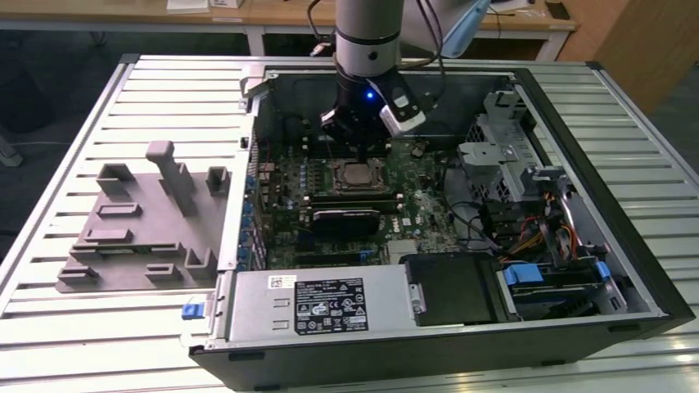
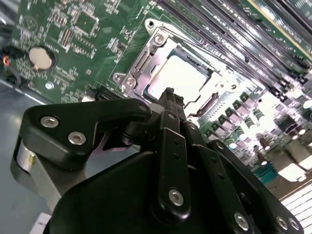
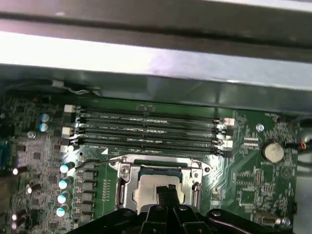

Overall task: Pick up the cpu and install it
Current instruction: 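Close the cpu cover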

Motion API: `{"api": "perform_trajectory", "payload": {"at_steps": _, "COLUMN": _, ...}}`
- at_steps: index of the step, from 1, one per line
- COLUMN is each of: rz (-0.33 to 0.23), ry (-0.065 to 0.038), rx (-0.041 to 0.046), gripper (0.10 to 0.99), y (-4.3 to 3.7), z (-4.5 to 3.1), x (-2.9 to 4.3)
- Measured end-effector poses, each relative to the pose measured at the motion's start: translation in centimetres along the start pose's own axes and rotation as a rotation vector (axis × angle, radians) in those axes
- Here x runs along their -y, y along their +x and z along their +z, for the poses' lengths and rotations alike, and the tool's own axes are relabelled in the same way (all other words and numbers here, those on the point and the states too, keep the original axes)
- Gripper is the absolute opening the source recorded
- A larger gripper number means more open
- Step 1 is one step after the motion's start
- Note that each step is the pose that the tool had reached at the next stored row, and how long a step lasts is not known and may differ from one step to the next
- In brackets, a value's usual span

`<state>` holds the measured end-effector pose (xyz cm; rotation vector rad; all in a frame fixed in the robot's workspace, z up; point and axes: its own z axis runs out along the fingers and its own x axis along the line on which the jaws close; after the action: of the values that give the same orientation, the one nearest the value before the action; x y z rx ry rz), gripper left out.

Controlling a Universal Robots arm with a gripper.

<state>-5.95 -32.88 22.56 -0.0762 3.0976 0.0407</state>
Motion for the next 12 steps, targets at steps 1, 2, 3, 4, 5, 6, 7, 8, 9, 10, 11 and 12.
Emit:
{"api": "perform_trajectory", "payload": {"at_steps": 1, "rz": 0.012, "ry": 0.004, "rx": 0.0003, "gripper": 0.106, "y": 0.00, "z": 0.00, "x": 0.00}}
{"api": "perform_trajectory", "payload": {"at_steps": 2, "rz": 0.022, "ry": 0.011, "rx": 0.0003, "gripper": 0.106, "y": 0.00, "z": 0.00, "x": 0.00}}
{"api": "perform_trajectory", "payload": {"at_steps": 3, "rz": 0.031, "ry": 0.018, "rx": 0.0005, "gripper": 0.106, "y": 0.00, "z": 0.01, "x": 0.00}}
{"api": "perform_trajectory", "payload": {"at_steps": 4, "rz": 0.040, "ry": 0.024, "rx": 0.0006, "gripper": 0.106, "y": 0.00, "z": 0.01, "x": 0.00}}
{"api": "perform_trajectory", "payload": {"at_steps": 5, "rz": 0.045, "ry": 0.026, "rx": 0.0006, "gripper": 0.106, "y": 0.00, "z": 0.03, "x": 0.01}}
{"api": "perform_trajectory", "payload": {"at_steps": 6, "rz": 0.047, "ry": 0.026, "rx": 0.0005, "gripper": 0.106, "y": 0.00, "z": 0.04, "x": 0.02}}
{"api": "perform_trajectory", "payload": {"at_steps": 7, "rz": 0.047, "ry": 0.025, "rx": 0.0005, "gripper": 0.106, "y": 0.01, "z": 0.05, "x": 0.04}}
{"api": "perform_trajectory", "payload": {"at_steps": 8, "rz": 0.047, "ry": 0.024, "rx": 0.0006, "gripper": 0.106, "y": 0.01, "z": 0.07, "x": 0.07}}
{"api": "perform_trajectory", "payload": {"at_steps": 9, "rz": 0.047, "ry": 0.024, "rx": 0.0007, "gripper": 0.106, "y": 0.01, "z": 0.08, "x": 0.10}}
{"api": "perform_trajectory", "payload": {"at_steps": 10, "rz": 0.047, "ry": 0.023, "rx": 0.0006, "gripper": 0.106, "y": 0.01, "z": 0.08, "x": 0.17}}
{"api": "perform_trajectory", "payload": {"at_steps": 11, "rz": 0.047, "ry": 0.023, "rx": 0.0006, "gripper": 0.106, "y": 0.02, "z": 0.09, "x": 0.24}}
{"api": "perform_trajectory", "payload": {"at_steps": 12, "rz": 0.047, "ry": 0.023, "rx": 0.0007, "gripper": 0.106, "y": 0.02, "z": 0.09, "x": 0.29}}
